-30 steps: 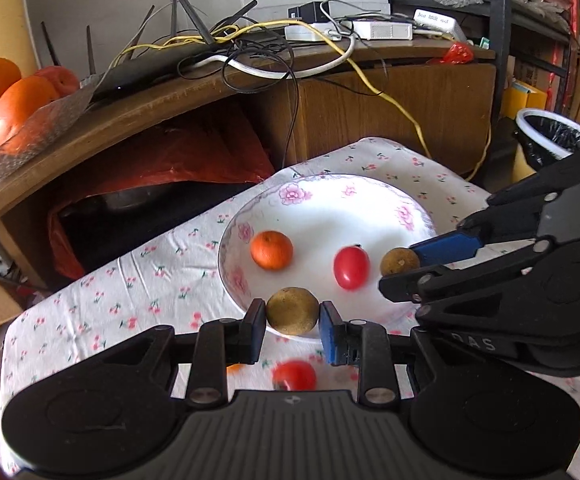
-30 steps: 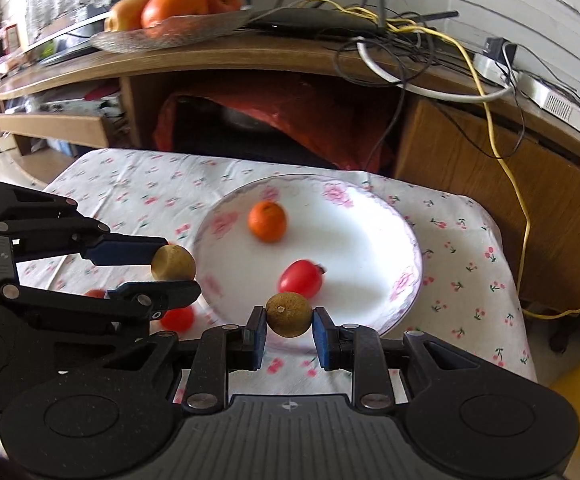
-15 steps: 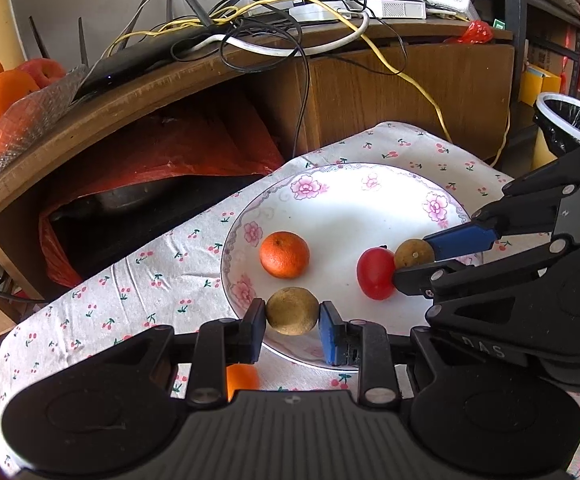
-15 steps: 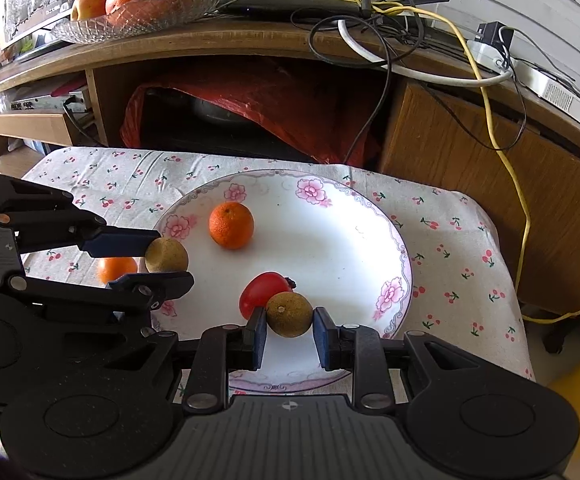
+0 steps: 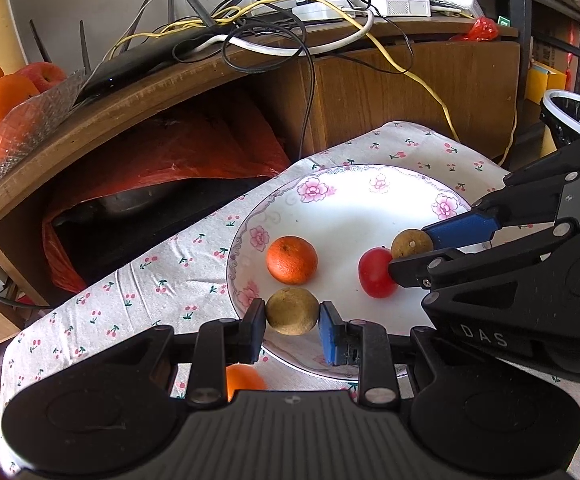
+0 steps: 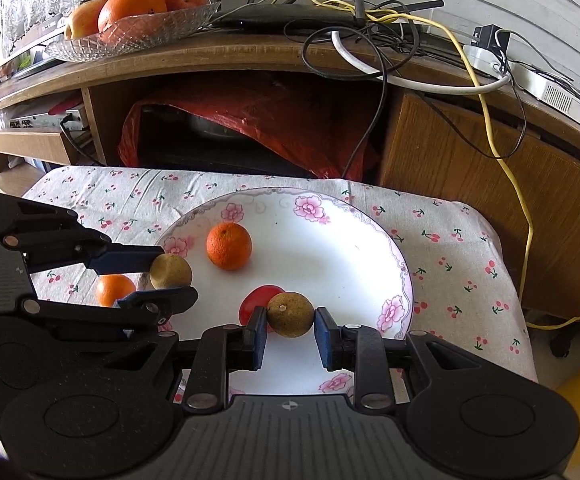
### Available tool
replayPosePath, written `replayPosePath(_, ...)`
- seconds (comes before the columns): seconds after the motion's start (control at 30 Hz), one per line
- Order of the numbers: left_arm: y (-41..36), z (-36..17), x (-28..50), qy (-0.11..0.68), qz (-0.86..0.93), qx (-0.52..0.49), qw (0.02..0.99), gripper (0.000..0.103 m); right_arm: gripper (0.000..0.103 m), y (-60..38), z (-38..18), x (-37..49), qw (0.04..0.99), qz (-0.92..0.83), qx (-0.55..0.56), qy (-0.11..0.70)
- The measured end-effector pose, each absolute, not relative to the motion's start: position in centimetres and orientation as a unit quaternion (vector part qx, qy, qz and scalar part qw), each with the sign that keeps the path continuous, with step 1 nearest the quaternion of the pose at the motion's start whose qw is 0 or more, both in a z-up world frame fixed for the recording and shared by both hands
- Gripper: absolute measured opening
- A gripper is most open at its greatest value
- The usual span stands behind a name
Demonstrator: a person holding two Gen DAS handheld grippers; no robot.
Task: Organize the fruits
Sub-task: 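Carry both brown fruits in the left and right grippers over the white bowl, then open the left gripper over the bowl while the right gripper releases its brown fruit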
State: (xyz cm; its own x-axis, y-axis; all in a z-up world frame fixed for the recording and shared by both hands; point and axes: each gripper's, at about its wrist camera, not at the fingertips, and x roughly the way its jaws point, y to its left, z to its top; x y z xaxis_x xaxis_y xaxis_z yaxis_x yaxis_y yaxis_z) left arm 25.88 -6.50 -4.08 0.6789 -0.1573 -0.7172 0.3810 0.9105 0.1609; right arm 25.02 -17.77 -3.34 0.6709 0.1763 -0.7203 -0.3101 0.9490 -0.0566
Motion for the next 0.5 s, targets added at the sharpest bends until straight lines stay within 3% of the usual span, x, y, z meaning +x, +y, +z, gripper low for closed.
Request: replayPosePath(0.5, -6.3, -3.89, 25.87, 0.37, -0.143, 0.145, 0.906, 0.037, 0.022, -17.63, -3.26, 25.19, 0.912, 0.131, -0.082, 0.38)
